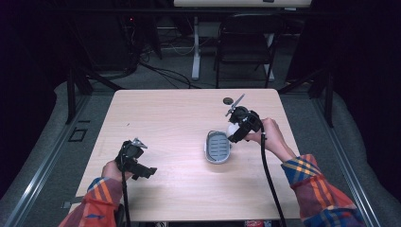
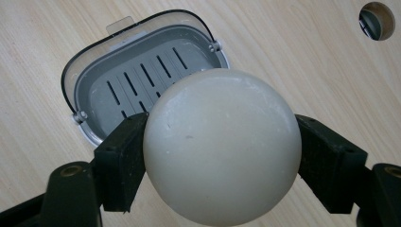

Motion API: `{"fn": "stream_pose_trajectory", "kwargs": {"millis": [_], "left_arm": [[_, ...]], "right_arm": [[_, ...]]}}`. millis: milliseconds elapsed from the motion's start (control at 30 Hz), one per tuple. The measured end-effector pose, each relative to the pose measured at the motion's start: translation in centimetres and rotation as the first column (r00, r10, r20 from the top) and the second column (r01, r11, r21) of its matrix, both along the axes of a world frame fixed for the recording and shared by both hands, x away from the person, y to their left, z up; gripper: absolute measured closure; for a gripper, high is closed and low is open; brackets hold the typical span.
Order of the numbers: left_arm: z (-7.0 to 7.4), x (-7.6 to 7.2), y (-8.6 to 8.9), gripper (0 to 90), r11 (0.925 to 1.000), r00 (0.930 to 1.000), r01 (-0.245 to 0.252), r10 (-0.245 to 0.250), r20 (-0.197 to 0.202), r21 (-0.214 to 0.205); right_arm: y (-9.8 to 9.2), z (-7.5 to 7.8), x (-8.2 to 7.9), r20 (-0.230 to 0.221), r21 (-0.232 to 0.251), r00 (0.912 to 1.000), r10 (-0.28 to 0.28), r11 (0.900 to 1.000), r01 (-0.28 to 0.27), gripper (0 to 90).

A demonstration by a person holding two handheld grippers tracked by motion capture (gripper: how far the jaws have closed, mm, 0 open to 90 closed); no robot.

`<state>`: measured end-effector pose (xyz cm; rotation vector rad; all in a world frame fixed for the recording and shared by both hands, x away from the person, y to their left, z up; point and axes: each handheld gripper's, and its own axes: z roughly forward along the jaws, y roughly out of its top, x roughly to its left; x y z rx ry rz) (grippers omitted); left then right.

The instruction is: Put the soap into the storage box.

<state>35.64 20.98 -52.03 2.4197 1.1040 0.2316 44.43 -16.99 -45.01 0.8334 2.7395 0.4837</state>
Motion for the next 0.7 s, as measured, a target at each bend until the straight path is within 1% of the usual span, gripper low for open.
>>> {"fn": "stream_pose_trajectory", "kwargs": {"millis": [33,300,333,367,400,700], "left_arm": [[0.0,0.0,0.0,4.8,1.0,1.0,0.0,0.0,0.0,0.0],[0.0,0.0,0.0,4.8,1.0,1.0,0.0,0.0,-0.002,-0.002],[0.0,0.0,0.0,4.8,1.0,1.0,0.0,0.0,-0.001,-0.001],[0.0,0.0,0.0,4.8,1.0,1.0,-0.001,0.001,-0.002,-0.001],[0.0,0.0,0.0,4.8,1.0,1.0,-0.001,0.001,-0.002,-0.001],[0.0,0.0,0.0,4.8,1.0,1.0,0.001,-0.001,-0.002,-0.001]], "right_arm": [[0.1,0.1,0.0,0.002,-0.009,1.0,0.004,1.0,-0.004,24.0],[0.7,0.2,0.0,-0.004,-0.013,0.9998,0.019,0.9997,-0.019,24.0],[0.9,0.2,0.0,-0.004,-0.01,0.9997,0.022,0.9997,-0.022,24.0],[1.0,0.1,-0.1,-0.004,0.006,0.9999,0.016,0.9998,-0.016,24.0],[1.1,0.2,0.0,-0.005,-0.016,0.9996,0.028,0.9995,-0.028,24.0],[2.3,-0.2,0.0,-0.017,-0.022,0.9986,0.051,0.9985,-0.051,24.0]]}}
